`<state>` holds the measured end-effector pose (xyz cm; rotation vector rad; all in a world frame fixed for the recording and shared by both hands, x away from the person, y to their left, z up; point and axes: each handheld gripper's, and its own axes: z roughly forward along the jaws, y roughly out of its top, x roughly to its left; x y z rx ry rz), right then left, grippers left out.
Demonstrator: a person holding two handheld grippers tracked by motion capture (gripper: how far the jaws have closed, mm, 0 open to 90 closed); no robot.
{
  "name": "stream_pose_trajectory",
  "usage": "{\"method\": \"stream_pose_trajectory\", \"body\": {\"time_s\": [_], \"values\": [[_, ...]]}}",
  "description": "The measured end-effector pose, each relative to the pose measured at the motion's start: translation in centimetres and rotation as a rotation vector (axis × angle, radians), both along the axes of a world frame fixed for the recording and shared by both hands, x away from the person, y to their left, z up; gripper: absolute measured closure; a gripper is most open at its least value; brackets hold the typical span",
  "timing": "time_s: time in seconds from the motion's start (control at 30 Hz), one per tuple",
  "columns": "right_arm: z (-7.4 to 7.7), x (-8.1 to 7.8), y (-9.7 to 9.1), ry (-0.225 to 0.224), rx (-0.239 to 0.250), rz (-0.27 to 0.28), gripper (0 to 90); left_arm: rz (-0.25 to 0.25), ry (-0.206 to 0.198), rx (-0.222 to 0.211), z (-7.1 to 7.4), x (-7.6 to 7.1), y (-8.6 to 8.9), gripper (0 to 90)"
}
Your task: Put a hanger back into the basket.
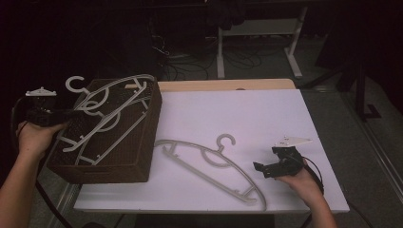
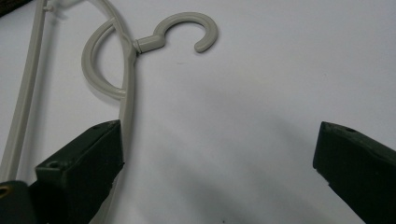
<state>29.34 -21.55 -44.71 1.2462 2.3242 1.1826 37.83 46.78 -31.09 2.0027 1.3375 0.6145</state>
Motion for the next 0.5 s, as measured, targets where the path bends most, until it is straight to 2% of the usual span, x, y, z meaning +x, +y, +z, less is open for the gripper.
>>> {"method": "stream_pose_trajectory", "body": {"time_s": [0.4,0.43,0.5], "values": [[-0.1,0.1,0.1,0.001,-0.003,0.003,1.7,-0.002,0.096,0.027,-3.4,0.9,-0.8,81.6],[-0.1,0.1,0.1,0.001,-0.002,0.003,1.7,0.008,0.095,0.037,-3.4,0.9,-0.8,78.1],[0.0,0.1,0.1,0.002,0.0,0.002,1.7,0.016,0.081,0.006,-3.2,0.8,-0.7,69.7]]}}
